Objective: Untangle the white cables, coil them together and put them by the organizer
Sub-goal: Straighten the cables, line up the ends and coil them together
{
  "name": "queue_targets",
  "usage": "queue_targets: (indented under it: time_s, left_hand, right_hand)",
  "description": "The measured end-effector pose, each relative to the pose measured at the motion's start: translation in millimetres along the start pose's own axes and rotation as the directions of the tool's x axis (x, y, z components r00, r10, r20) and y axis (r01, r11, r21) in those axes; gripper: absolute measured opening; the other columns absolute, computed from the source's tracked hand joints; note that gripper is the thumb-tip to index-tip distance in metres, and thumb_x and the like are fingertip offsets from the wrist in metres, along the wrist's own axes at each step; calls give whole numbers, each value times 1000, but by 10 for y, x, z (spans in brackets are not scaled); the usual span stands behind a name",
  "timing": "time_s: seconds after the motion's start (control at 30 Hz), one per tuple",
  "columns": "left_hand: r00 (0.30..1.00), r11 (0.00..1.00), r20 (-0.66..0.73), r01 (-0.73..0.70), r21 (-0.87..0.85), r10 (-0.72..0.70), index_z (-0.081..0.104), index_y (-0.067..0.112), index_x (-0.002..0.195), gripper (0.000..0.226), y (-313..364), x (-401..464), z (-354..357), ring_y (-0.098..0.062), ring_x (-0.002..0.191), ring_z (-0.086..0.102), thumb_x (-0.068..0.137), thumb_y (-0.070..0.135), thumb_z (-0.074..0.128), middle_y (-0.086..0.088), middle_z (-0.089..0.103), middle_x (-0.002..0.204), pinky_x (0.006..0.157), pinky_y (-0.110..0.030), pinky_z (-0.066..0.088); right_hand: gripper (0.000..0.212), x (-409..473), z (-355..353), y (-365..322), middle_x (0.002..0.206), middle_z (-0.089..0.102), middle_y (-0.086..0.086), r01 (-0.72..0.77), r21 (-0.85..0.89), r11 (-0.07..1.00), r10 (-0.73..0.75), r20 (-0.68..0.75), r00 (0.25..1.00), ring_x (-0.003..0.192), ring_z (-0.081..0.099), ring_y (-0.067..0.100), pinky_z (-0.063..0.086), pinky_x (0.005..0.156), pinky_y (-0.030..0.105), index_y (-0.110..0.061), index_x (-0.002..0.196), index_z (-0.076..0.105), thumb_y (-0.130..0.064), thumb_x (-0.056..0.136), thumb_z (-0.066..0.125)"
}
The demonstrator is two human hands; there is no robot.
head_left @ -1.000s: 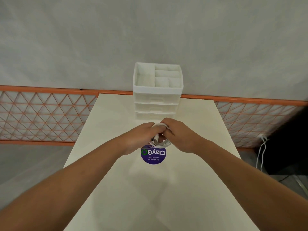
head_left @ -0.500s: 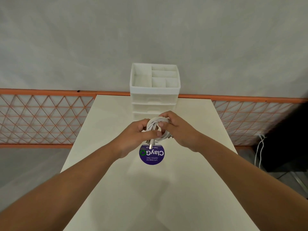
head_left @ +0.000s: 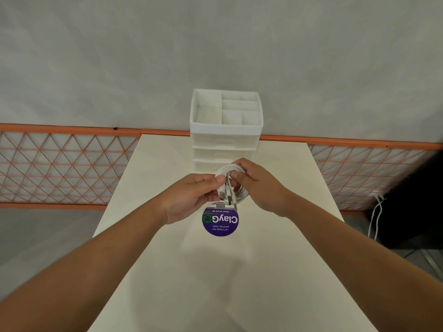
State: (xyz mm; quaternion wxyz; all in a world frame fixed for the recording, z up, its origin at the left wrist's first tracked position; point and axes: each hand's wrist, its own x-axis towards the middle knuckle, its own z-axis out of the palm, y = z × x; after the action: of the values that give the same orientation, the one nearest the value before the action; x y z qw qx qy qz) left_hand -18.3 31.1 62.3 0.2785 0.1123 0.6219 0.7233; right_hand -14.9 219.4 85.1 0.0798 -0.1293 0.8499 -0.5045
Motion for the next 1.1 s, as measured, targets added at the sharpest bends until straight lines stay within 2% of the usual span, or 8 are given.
queue_targets:
  time_s: [0.17, 0.27, 0.4, 0.53, 0.7, 0.87, 1.0, 1.1]
  left_hand:
    - [997, 999, -71, -14, -50, 11, 62, -13, 113, 58, -72, 22, 28, -36, 110, 50, 82, 35, 73, -38, 55, 125, 111, -52, 33]
    - [993, 997, -114, -17, -73, 9, 67, -3, 104, 38, -115, 53, 42, -33, 108, 53, 84, 30, 67, -23, 64, 112, 104, -46, 38]
    - [997, 996, -74, -2, -92, -5, 70, 8, 113, 42, -92, 33, 72, -24, 106, 50, 88, 41, 60, -11, 67, 112, 92, -37, 34]
    - [999, 986, -25, 35, -166, -40, 61, 5, 128, 46, -59, 56, 55, -25, 113, 50, 96, 37, 50, -14, 61, 123, 98, -38, 35]
    - [998, 958, 42, 64, -280, -55, 73, 8, 102, 33, 14, 61, 48, -20, 84, 68, 87, 26, 49, -9, 72, 93, 78, -27, 53]
    - [996, 991, -38, 87, 102, -84, 70, 13, 91, 24, 100, 111, 147, -18, 75, 65, 77, 32, 74, -2, 70, 79, 61, -22, 47]
    - [994, 997, -108, 0, -82, -9, 59, 2, 121, 53, 118, 162, 131, -27, 93, 66, 72, 13, 78, -11, 69, 98, 79, -30, 55]
    - [999, 994, -48, -19, -110, 13, 57, 2, 126, 50, 129, 165, 95, -28, 101, 64, 79, 11, 73, -15, 68, 106, 92, -34, 50]
  right_hand:
    - [18, -5, 26, 42, 85, 59, -5, -11, -34, 999, 11, -9, 1000, 73, 54, 5, 42, 63, 11, -13, 108, 53, -24, 102, 40]
    - [19, -3, 25, 83, 91, 60, -2, -26, -46, 999, 26, -7, 1000, 79, 54, 10, 43, 70, 20, -15, 109, 53, -26, 102, 39]
    - [16, 3, -9, 44, 92, 63, 6, -2, -51, 999, 2, 2, 1000, 75, 54, 7, 42, 66, 10, -18, 105, 53, -25, 101, 40]
    - [17, 15, -91, -11, 86, 61, 2, 12, -25, 1000, -10, 78, 997, 69, 53, -1, 42, 64, 7, -15, 104, 55, -24, 101, 42]
    - [17, -4, -126, -70, 80, 56, -10, -7, -106, 994, 28, 198, 980, 65, 50, -5, 40, 60, 7, -16, 100, 54, -28, 101, 42]
    - [16, -7, -122, -96, 81, 52, -7, 35, -213, 977, 19, 251, 968, 72, 46, 8, 40, 64, 17, -11, 98, 48, -23, 102, 38]
    - [25, 8, -156, -146, 93, 60, 2, -9, -107, 994, 28, 177, 984, 79, 52, 11, 44, 71, 26, -8, 111, 55, -27, 100, 43]
    - [27, 17, -187, -131, 92, 63, 4, -22, -51, 998, 30, 166, 986, 83, 55, 12, 49, 80, 35, -8, 109, 59, -30, 98, 48]
